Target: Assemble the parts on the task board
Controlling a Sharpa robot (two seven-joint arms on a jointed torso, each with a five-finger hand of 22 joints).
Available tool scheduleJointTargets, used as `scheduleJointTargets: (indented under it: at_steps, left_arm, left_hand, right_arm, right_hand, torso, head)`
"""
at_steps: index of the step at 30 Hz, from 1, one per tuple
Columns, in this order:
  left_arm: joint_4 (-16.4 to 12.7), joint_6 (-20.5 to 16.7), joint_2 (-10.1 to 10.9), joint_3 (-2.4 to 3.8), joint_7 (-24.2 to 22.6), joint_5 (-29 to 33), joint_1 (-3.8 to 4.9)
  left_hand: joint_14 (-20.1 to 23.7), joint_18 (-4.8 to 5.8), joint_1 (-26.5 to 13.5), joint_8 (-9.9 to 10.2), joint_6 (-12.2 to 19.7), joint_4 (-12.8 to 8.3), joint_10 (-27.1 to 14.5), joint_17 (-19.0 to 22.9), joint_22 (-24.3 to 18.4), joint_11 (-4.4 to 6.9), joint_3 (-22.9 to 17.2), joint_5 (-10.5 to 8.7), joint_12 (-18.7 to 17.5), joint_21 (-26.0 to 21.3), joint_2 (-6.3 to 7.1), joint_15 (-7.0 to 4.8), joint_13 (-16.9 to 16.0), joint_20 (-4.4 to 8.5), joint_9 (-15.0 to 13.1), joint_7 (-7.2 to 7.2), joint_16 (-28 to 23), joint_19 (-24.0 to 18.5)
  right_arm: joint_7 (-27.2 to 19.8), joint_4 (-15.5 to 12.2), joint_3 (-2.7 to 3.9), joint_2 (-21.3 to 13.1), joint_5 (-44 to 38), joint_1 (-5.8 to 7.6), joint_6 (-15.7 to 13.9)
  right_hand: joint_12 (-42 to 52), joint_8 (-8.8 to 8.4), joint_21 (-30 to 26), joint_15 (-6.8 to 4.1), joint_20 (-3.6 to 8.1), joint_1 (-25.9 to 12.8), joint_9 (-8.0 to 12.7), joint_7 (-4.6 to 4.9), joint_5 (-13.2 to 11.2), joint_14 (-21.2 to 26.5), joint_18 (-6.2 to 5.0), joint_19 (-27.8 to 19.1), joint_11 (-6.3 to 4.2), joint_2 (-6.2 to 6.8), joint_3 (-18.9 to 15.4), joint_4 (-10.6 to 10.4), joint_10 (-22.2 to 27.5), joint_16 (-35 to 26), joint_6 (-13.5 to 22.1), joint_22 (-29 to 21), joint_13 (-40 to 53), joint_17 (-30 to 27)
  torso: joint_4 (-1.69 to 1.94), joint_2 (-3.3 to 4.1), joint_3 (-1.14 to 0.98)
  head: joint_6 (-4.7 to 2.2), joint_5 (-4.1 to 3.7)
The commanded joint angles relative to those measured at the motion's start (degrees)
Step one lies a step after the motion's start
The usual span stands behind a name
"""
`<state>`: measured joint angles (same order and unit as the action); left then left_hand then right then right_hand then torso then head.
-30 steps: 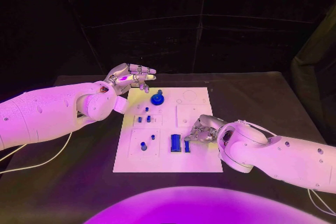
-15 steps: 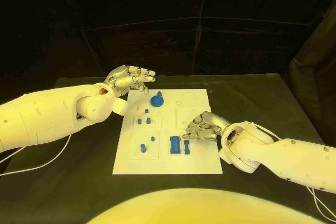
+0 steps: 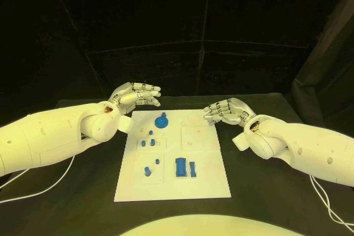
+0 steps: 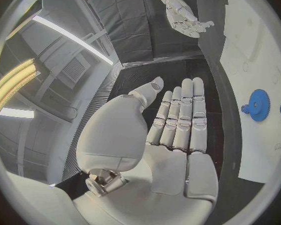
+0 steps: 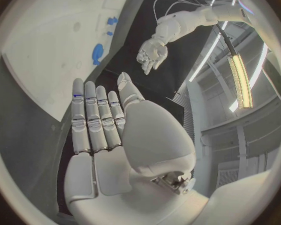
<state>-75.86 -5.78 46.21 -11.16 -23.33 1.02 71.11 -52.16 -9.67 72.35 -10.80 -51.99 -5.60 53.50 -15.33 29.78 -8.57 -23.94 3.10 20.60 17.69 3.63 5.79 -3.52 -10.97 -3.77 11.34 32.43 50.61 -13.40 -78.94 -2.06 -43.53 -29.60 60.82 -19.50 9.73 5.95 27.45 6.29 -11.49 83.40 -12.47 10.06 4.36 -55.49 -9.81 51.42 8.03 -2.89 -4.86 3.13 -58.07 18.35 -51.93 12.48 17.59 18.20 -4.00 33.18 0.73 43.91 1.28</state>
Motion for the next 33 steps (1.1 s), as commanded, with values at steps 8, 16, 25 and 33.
scheduleJointTargets:
  at_steps: [8, 16, 25, 33]
  left_arm:
    - [3.7, -2.8, -2.1, 0.03, -6.8, 6.2, -0.83]
    - [2.0, -3.7, -1.9, 0.82, -3.2, 2.8, -1.60]
    - [-4.0, -16.7, -1.8, 4.71, -4.5, 1.4, -5.12]
    - [-10.4, -30.3, -1.6, 8.77, -5.7, -0.1, -8.79]
  left_hand:
    - [1.6, -0.83, -0.6, 3.9, -0.1, 1.0, -0.3, 8.5, -10.8, -2.13, 2.9, -0.19, -9.5, -12.0, -0.15, 3.52, 0.0, -5.06, 0.1, -1.82, -17.8, -8.5]
    - [23.8, 3.54, -32.0, 10.8, 22.8, 5.6, -23.8, 15.3, -19.4, 2.57, 12.3, -3.10, -14.6, -17.7, -3.63, -0.57, 3.5, 1.91, 3.8, -5.97, -24.5, -27.1]
    - [32.6, 5.02, -44.6, 10.8, 31.9, 5.6, -33.0, 15.3, -22.6, 4.45, 15.9, -3.10, -16.5, -17.7, -3.63, -5.79, 3.5, 4.74, 3.8, -11.34, -27.0, -34.4]
    - [37.9, 9.67, -52.0, 10.8, 37.3, 5.6, -38.5, 15.3, -24.5, 8.57, 18.1, -3.10, -20.6, -17.7, -3.63, -5.79, 3.5, 6.40, 3.8, -11.34, -32.4, -38.8]
  right_arm:
    - [-13.5, 9.0, 1.34, 3.9, 16.8, 0.26, 6.4]
    - [-9.4, 6.7, 1.35, 3.1, 13.4, 0.09, 0.7]
    - [-13.0, -2.4, 1.71, 0.9, 21.7, -0.29, -12.3]
    - [-15.7, -9.2, 1.98, -0.7, 28.0, -0.58, -22.1]
  right_hand:
    - [-6.2, -2.38, -17.2, 2.93, -4.24, -8.5, 6.8, 0.50, 0.1, -1.4, -0.69, -2.0, 2.94, -1.77, -3.1, 2.4, 0.7, -14.5, 1.3, -8.9, -13.1, -13.4]
    - [-9.7, -5.95, -22.0, -1.00, 2.61, -41.6, 12.5, -4.05, -4.4, 23.6, 3.62, -23.8, -1.80, 2.89, 0.4, -3.1, 26.0, -18.4, 23.6, -12.5, -17.6, -18.2]
    - [-9.7, -5.95, -27.4, -6.29, 5.37, -54.6, 12.5, -5.91, -4.4, 33.5, 5.18, -32.4, -3.74, 2.89, 4.9, -3.1, 35.9, -18.4, 32.4, -12.5, -17.6, -18.2]
    - [-9.7, -5.95, -27.4, -6.29, 6.99, -62.2, 12.5, -10.06, -4.4, 39.3, 9.81, -37.4, -8.03, 2.89, 4.9, -3.1, 41.8, -18.4, 37.6, -12.5, -17.6, -18.2]
  torso:
    - [-0.28, -0.76, -0.05]
    - [0.88, -1.04, -0.15]
    - [3.81, -1.95, -0.69]
    - [4.00, -2.00, -0.73]
  head:
    - [-4.90, -0.04]
    - [-5.44, -0.44]
    - [-9.28, -1.23]
    - [-9.53, -1.28]
